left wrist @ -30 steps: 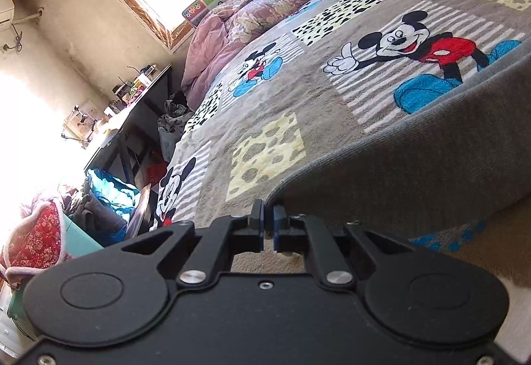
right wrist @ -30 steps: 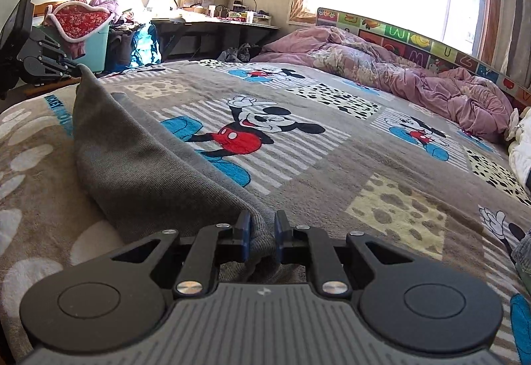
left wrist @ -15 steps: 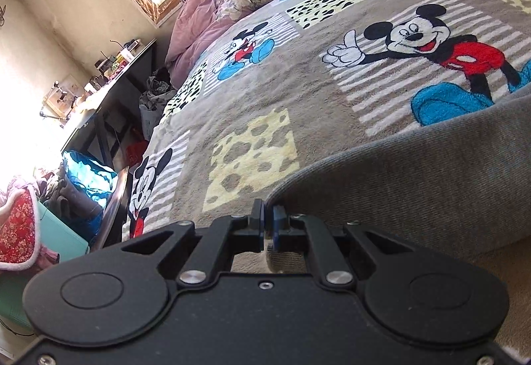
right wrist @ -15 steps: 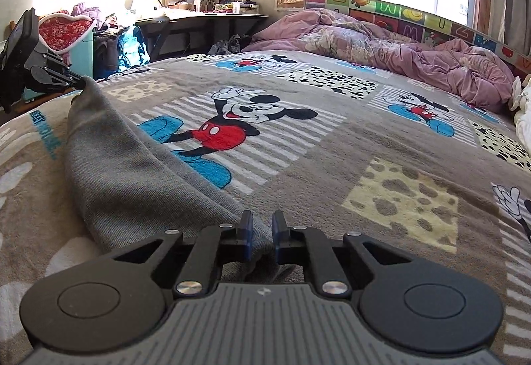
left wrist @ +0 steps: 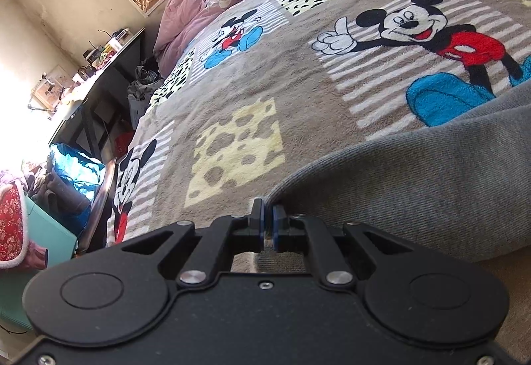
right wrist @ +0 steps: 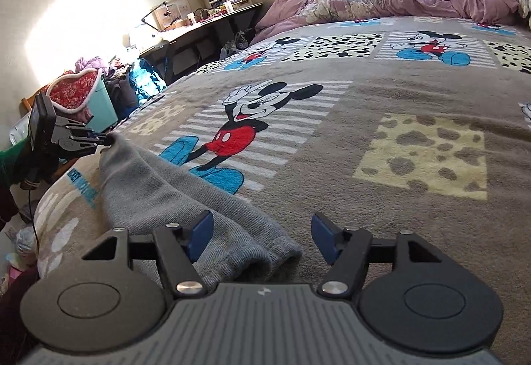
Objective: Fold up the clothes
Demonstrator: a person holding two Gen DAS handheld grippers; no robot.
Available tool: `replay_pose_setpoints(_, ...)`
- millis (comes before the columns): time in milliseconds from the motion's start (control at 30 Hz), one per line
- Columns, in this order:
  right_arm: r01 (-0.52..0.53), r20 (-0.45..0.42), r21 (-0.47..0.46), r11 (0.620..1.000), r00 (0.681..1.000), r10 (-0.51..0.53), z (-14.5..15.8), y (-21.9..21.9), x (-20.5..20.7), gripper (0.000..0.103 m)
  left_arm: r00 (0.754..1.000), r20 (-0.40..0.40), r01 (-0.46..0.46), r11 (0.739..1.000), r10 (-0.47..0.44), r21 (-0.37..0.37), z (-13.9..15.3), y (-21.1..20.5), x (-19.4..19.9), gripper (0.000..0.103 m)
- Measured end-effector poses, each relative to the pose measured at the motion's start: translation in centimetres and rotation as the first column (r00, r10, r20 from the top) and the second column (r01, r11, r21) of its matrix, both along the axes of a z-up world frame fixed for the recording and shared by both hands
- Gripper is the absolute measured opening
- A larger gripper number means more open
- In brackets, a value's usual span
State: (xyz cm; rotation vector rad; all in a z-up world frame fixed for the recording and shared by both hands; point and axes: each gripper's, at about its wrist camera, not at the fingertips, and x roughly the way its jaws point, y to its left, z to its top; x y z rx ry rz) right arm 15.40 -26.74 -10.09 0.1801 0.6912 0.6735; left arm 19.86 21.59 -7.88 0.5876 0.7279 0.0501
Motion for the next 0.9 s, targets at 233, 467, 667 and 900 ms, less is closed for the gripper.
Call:
replay_pose_setpoints(233,-0.046,0.022,-0.056,0.997,0.999,0.047,-0.6,1.2,-1.4,0.041,0.999,0.044,-0.015,1.0,0.015,-0.014,0.4,0.1,-1.3,0.003)
replay_pose_setpoints(467,-0.017,0.061,-0.052,0.998,0.998,0.02,0.3,1.0,-2.2,0.019,0.998,0.057,-0.021,0.999,0.023,-0.032,1.7,0.3,-1.5,0.003)
replay_pose_setpoints(667,0.036,0.092,-0.024,0.999,0.995,-0.034,1.2,0.5,-0.8,0.018,0.999,0.028,-0.045,0.998,0.046,-0.032,2.9,0.4,0.0,0.003)
replay_pose_setpoints(900,0.097,0.043,-0.02,0.995,0.994,-0.096,-0.9,0.3,1.2,0.017,0.996,-0.07,-0.05,0.999,0.05,-0.002,0.7,0.4,2.5,0.003)
